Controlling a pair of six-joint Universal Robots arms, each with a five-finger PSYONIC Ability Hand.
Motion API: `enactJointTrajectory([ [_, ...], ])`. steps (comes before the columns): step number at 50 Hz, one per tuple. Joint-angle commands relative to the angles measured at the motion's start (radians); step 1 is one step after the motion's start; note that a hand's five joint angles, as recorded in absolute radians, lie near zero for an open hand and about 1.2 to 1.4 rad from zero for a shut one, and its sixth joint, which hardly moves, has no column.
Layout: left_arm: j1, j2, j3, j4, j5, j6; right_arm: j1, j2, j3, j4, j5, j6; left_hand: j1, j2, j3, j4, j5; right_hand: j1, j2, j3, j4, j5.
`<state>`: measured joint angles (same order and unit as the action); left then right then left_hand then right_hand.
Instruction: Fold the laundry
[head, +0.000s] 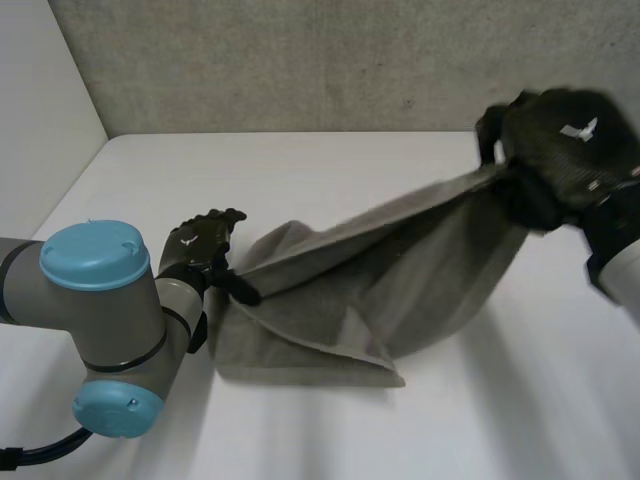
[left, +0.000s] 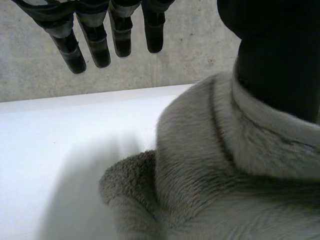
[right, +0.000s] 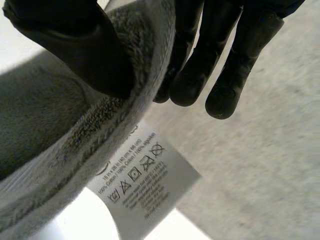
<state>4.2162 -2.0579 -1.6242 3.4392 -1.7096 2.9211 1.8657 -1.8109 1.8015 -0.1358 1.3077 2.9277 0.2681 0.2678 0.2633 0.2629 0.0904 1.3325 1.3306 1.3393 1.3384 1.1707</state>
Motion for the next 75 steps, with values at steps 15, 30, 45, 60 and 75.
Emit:
enactJointTrajectory([
  [15, -0.001, -0.002, 0.021, -0.17, 0.063, 0.117, -0.02, 0.295, -0.22, 0.223, -0.09, -0.086, 1.128, 1.128, 1.133, 1.133, 1.131, 0.064, 0.066, 0.057, 0.058, 0.051],
  [30, 0.061, -0.088, 0.474, -0.21, 0.073, 0.397, 0.017, 0.633, -0.739, 0.227, 0.024, -0.252, 1.128, 1.128, 1.133, 1.133, 1.131, 0.064, 0.066, 0.057, 0.058, 0.051],
  [45, 0.062, 0.068, 0.914, -0.097, 0.067, 0.228, 0.0, 0.492, -0.867, -0.169, 0.019, 0.05, 1.128, 1.128, 1.133, 1.133, 1.131, 0.064, 0.066, 0.057, 0.058, 0.051],
  [60, 0.107, 0.125, 0.125, -0.098, 0.097, 0.242, -0.002, 0.577, -0.484, 0.258, -0.202, -0.244, 1.128, 1.128, 1.133, 1.133, 1.131, 0.064, 0.066, 0.057, 0.058, 0.051],
  [75, 0.094, 0.074, -0.207, -0.132, 0.188, 0.242, -0.117, 0.51, -0.044, 0.191, -0.157, -0.45, 0.628, 0.628, 0.633, 0.633, 0.631, 0.064, 0.066, 0.057, 0.058, 0.051],
])
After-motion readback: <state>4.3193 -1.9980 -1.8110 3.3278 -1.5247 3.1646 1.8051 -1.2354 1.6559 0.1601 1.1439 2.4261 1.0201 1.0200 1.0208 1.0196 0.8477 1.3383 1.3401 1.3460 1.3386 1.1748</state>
